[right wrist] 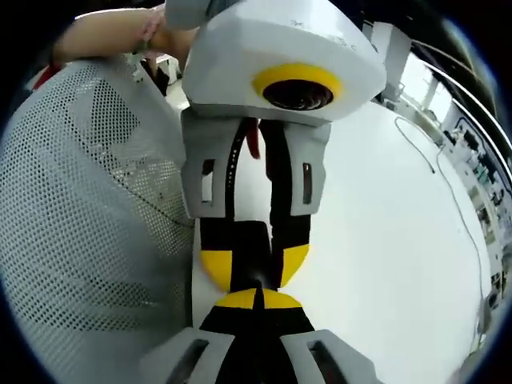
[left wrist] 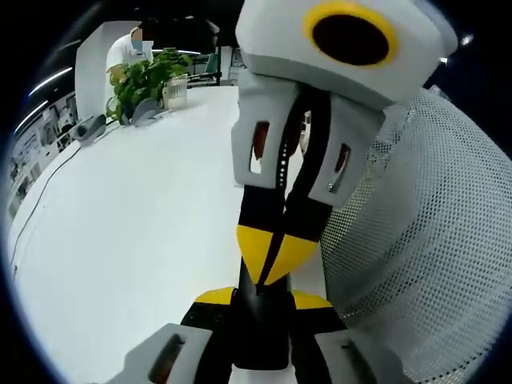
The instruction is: Press the specified remote control buttons in sequence, fully releasing each button before pressing the next.
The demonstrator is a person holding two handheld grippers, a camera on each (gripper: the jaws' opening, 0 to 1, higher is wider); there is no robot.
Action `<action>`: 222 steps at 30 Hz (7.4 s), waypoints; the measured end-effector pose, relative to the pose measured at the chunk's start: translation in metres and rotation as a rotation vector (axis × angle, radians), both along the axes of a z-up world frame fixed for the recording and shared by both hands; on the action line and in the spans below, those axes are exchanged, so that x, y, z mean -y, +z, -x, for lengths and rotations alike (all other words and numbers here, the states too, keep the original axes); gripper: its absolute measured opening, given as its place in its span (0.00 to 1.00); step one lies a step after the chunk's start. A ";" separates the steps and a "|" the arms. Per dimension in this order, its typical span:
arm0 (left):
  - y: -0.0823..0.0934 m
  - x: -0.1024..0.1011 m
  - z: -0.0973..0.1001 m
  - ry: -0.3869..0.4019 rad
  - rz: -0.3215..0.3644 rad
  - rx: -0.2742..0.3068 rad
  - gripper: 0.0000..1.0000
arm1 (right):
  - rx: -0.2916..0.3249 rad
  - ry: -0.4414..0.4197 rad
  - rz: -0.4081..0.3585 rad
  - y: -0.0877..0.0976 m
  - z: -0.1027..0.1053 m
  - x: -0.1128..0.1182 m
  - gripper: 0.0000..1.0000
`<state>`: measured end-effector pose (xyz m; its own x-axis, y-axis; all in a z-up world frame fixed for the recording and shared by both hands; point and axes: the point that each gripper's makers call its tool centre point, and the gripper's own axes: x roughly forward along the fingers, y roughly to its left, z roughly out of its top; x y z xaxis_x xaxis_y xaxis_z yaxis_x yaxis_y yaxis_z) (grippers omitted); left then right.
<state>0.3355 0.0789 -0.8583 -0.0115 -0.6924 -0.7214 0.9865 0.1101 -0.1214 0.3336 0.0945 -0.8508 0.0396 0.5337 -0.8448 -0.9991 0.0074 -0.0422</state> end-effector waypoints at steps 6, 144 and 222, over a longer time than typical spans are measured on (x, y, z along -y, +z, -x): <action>0.000 0.000 0.000 0.001 0.002 0.000 0.24 | 0.020 0.073 0.024 -0.001 0.003 -0.005 0.00; 0.152 -0.085 -0.009 0.762 0.267 0.241 1.00 | -0.101 0.005 -0.065 -0.009 0.002 0.054 0.20; 0.165 -0.122 -0.002 0.995 0.397 0.412 0.98 | -0.128 -0.084 -0.063 -0.010 -0.111 0.043 0.20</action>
